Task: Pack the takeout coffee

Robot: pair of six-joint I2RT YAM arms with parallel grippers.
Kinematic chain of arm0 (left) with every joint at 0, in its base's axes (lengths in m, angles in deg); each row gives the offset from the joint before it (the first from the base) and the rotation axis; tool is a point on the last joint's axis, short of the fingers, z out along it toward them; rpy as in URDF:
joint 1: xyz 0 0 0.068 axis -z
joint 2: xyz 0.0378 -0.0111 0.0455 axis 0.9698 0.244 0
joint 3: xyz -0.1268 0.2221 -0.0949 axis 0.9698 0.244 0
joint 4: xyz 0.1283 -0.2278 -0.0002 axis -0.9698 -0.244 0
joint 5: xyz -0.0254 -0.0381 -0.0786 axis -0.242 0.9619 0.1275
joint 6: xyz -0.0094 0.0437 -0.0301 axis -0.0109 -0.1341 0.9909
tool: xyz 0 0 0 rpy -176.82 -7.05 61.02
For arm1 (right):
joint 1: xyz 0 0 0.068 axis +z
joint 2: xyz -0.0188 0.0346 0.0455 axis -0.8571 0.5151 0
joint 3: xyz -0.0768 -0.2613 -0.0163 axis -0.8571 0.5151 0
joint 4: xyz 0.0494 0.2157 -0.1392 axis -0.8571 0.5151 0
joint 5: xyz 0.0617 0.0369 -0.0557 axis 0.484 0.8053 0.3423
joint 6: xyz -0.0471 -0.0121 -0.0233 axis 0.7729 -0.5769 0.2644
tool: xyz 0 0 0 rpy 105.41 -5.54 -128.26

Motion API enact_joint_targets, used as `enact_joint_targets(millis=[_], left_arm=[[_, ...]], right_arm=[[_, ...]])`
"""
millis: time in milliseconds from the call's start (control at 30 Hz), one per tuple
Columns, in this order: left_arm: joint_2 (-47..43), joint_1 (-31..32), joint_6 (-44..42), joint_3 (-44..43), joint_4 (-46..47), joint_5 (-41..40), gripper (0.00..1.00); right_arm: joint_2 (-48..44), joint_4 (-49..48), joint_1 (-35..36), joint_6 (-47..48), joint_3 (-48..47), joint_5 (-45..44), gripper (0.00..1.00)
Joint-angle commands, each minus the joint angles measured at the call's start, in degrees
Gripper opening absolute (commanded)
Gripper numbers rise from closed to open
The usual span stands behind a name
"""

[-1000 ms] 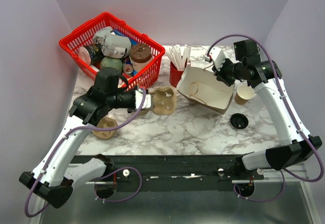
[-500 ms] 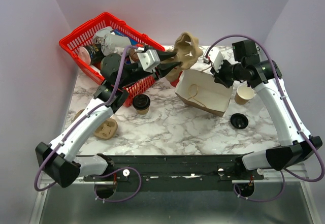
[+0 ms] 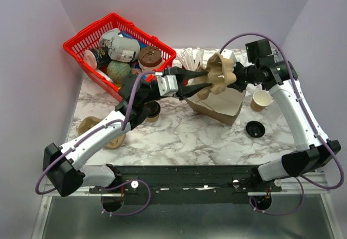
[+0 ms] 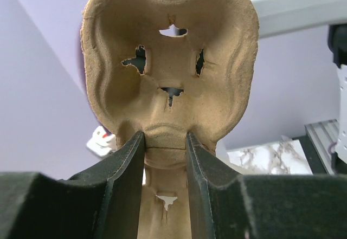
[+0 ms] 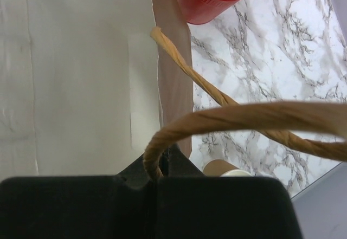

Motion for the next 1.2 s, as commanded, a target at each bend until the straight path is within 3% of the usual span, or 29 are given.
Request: enact_joint_targets(millis=[0, 267, 600, 900, 1167], left_arm=[[-2.6, 2.0, -6.3, 2.8, 3.9, 2.4, 0.0], [1.1, 4.1, -19.1, 0.2, -2.3, 8.3, 0.0], [6.5, 6.6, -29.8, -2.6, -7.5, 9.3, 0.0], [9.0, 8.5, -33.4, -5.5, -10.9, 12.1, 0.0], [10.2, 9.8, -30.9, -7.4, -13.0, 12.6, 0.0]], right_arm=[[0.2, 1.2, 0.5, -0.6, -2.1, 1.6, 0.01], [1.1, 2.0, 0.5, 0.4, -3.7, 3.3, 0.01], [0.3, 2.5, 0.5, 2.3, -2.9, 3.4, 0.01], [-1.7, 1.7, 0.5, 2.2, 0.2, 3.8, 0.01], [-2.1, 0.7, 0.5, 1.0, 0.6, 4.0, 0.01]])
